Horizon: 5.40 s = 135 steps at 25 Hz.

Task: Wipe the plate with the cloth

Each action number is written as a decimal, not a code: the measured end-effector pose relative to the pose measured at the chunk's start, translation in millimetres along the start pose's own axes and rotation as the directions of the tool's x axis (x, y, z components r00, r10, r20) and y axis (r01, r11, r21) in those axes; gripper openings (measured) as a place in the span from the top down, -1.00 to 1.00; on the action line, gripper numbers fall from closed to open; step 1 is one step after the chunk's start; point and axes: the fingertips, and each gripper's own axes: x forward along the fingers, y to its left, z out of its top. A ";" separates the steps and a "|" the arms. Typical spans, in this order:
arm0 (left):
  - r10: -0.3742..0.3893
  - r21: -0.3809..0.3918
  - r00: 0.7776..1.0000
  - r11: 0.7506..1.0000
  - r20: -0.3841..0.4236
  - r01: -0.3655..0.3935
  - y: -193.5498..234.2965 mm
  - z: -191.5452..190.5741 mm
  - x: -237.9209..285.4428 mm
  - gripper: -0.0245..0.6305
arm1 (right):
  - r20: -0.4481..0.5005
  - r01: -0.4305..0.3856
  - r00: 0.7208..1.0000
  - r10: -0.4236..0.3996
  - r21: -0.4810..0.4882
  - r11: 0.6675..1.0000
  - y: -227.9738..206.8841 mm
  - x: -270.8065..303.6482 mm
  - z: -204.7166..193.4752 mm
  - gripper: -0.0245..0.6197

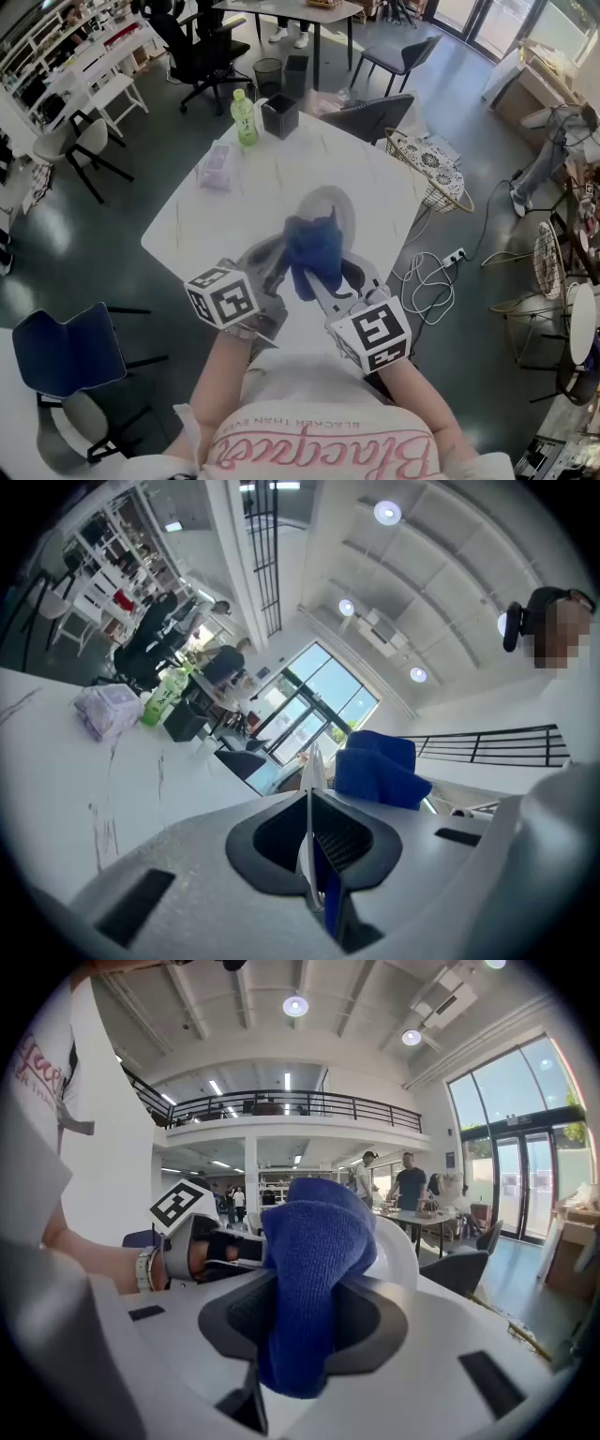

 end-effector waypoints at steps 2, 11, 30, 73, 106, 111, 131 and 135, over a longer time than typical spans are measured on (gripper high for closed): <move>-0.015 -0.033 1.000 0.999 0.011 0.015 -2.9 0.7 -3.1 0.88 | -0.010 0.015 1.000 -0.014 0.010 1.000 -2.8 1.6 -3.0 0.53; -0.036 -0.019 0.999 0.999 0.005 0.036 -13.4 -3.5 -7.5 0.88 | -0.043 0.111 0.993 -0.109 0.040 0.993 -32.5 -11.1 -16.9 0.52; 0.096 0.468 0.992 0.882 -0.079 -0.048 -13.2 -6.0 -10.8 0.88 | -0.082 0.315 0.948 -0.307 0.114 0.942 -101.3 -68.9 -36.0 0.51; 0.098 0.752 0.993 -0.649 -0.067 0.115 -77.9 -76.9 -5.0 0.88 | -0.024 -0.212 0.977 0.211 -0.058 0.976 -27.9 48.2 62.1 0.52; 0.234 0.987 0.972 -0.158 0.022 0.016 -33.9 -41.5 -2.5 0.88 | -0.002 0.105 0.994 -0.105 0.122 0.987 -111.9 -77.0 0.6 0.52; 0.271 0.993 0.961 0.080 0.058 -0.083 -21.9 -31.8 -5.1 0.88 | 0.036 0.054 0.997 -0.063 0.209 0.977 -87.9 -79.3 -6.3 0.52; 0.208 0.334 0.967 0.910 0.147 -0.247 -7.8 4.4 -28.3 0.88 | -0.011 0.085 0.996 -0.084 0.152 0.985 -63.2 -67.3 -26.3 0.54; 0.206 0.314 0.964 0.916 0.166 -0.250 -7.3 9.4 -32.3 0.88 | 0.001 0.078 0.997 -0.079 0.150 0.986 -57.9 -63.9 -24.4 0.54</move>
